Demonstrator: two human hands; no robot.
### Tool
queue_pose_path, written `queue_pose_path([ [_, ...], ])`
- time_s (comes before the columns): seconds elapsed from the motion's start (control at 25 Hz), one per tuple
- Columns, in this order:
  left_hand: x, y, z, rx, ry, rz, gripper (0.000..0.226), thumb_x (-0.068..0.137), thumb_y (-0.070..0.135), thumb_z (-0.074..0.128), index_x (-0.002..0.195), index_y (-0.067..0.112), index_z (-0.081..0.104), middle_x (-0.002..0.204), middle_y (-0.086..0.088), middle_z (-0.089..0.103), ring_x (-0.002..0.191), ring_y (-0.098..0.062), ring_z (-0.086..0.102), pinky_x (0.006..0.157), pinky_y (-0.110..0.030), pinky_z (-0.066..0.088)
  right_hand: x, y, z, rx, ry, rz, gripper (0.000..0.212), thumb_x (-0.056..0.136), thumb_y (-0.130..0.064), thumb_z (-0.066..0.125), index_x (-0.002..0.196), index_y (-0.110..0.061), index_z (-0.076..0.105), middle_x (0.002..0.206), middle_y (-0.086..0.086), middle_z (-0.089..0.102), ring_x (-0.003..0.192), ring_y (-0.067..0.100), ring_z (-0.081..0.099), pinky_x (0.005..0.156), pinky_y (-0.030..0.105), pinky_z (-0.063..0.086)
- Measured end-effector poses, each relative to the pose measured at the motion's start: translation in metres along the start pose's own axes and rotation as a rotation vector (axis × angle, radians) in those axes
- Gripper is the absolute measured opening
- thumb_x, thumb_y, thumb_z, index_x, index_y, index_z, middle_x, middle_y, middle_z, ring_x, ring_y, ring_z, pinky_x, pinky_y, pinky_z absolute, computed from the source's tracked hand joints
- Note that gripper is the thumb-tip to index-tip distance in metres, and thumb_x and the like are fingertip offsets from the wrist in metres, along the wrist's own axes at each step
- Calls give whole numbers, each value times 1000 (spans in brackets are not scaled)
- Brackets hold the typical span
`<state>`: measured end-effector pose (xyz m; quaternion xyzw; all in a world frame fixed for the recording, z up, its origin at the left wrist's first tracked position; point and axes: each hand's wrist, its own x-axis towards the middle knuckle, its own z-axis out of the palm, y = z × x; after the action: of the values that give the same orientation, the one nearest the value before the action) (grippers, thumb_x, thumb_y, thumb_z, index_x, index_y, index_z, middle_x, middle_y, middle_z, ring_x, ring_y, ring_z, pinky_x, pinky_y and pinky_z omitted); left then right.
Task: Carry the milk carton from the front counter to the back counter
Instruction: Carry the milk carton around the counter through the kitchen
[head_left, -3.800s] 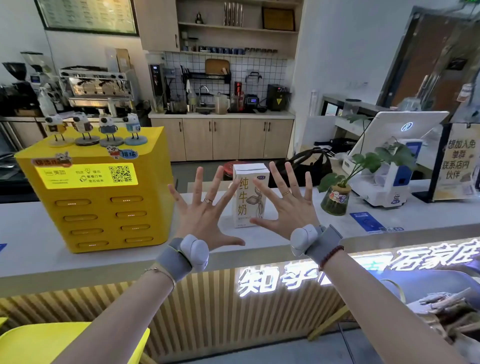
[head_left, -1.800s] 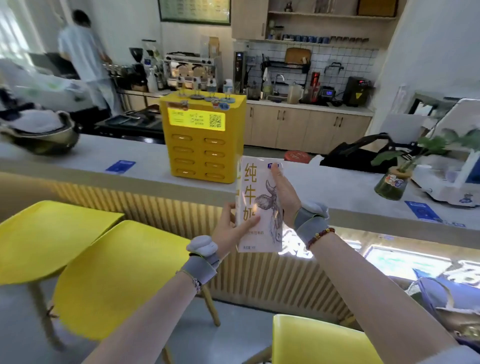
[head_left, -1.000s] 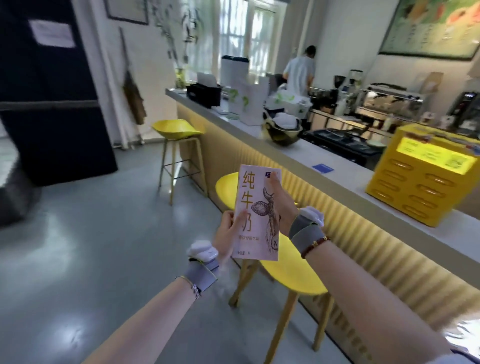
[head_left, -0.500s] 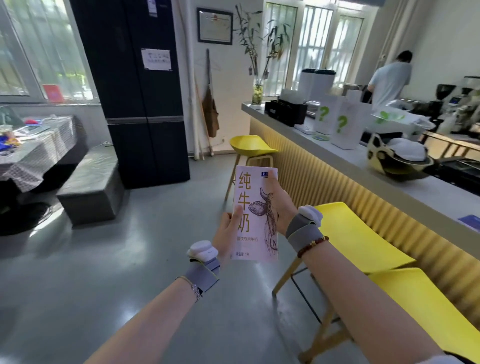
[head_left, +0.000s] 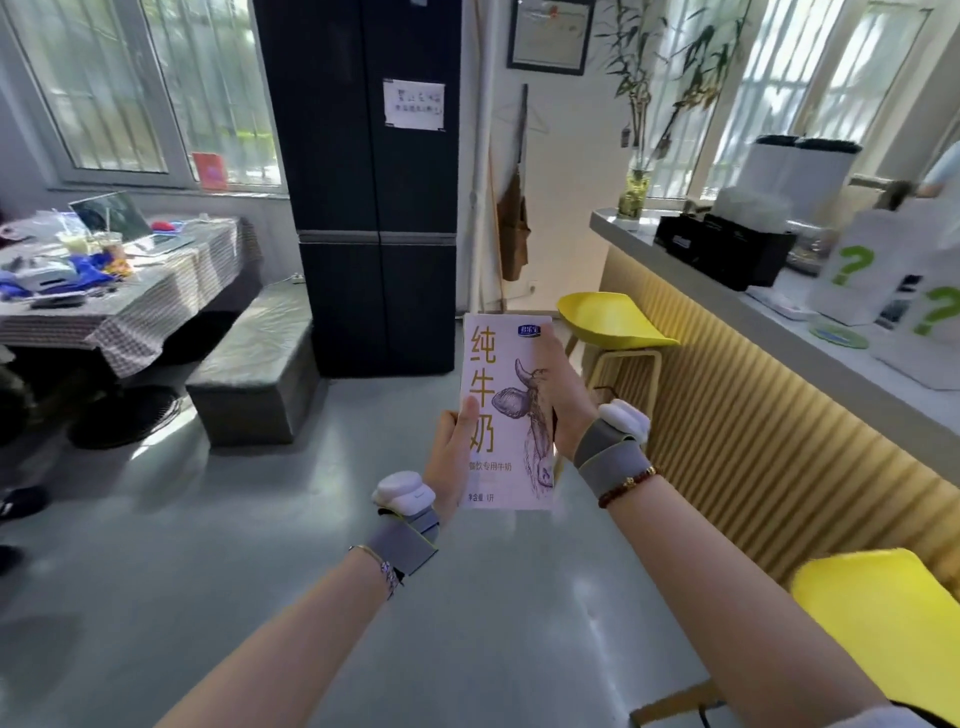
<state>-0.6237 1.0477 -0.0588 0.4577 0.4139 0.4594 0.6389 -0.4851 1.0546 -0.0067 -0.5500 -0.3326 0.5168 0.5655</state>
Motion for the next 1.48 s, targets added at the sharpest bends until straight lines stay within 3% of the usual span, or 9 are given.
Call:
queue_pose_path([
  [0.08,68,9,-2,6,40,17,36,93,47,46,93,11,43,95,-17,59,85,-29,60,84,-50,52,73,-12,7,-2,-48,-8,67,106,-67,35,103,-15,76,77,3,86,67,16,83,60,27,65],
  [0.24,175,35,-7,12,65,47,36,94,47,45,94,11,43,88,-13,58,81,-27,59,79,-46,52,182,-39,23,-43,-98,-22,68,108,-63,33,124,-10,73,94,7,84,74,16,82,69,28,66],
  [0.44,326,49,-14,36,78,38,39,92,51,45,97,12,46,93,-13,61,82,-26,61,72,-37,56,333,-60,37,-48,-93,-67,74,110,-57,33,145,0,65,138,27,76,130,47,72,117,55,54],
  [0.6,471,49,-15,71,34,39,41,92,53,42,97,12,46,92,-9,62,79,-22,62,65,-29,56,467,-72,46,61,-80,-96,82,109,-57,36,158,7,49,156,39,56,125,48,61,127,67,39],
  [0.84,691,79,1,105,-55,8,39,93,51,41,97,12,45,95,-10,59,78,-20,60,66,-27,53,681,-110,45,232,-43,-67,76,106,-58,43,142,8,57,134,36,60,110,44,65,116,60,42],
  [1.0,806,90,26,136,-94,-19,40,93,52,41,97,12,46,93,-9,62,79,-21,62,69,-31,55,791,-140,29,285,10,-64,84,106,-56,49,161,6,43,160,37,53,123,40,58,127,62,39],
  [1.24,1013,88,94,118,-120,-64,38,91,54,45,95,16,51,92,-5,68,81,-21,67,71,-34,54,1002,-172,-35,303,78,-66,81,105,-52,53,161,6,45,158,35,57,141,54,56,129,64,36],
  [1.4,1130,95,142,152,-134,-93,52,92,53,43,113,7,52,104,-7,68,91,-21,67,75,-31,55,1121,-206,-75,90,152,-74,79,106,-60,45,164,-7,47,166,21,55,129,28,59,125,55,44],
  [1.48,1187,105,166,132,-149,-80,56,93,50,43,125,4,50,118,-15,68,105,-29,67,86,-42,55,1178,-226,-92,72,170,-80,80,106,-61,44,165,-8,45,167,19,53,136,32,59,127,55,42],
])
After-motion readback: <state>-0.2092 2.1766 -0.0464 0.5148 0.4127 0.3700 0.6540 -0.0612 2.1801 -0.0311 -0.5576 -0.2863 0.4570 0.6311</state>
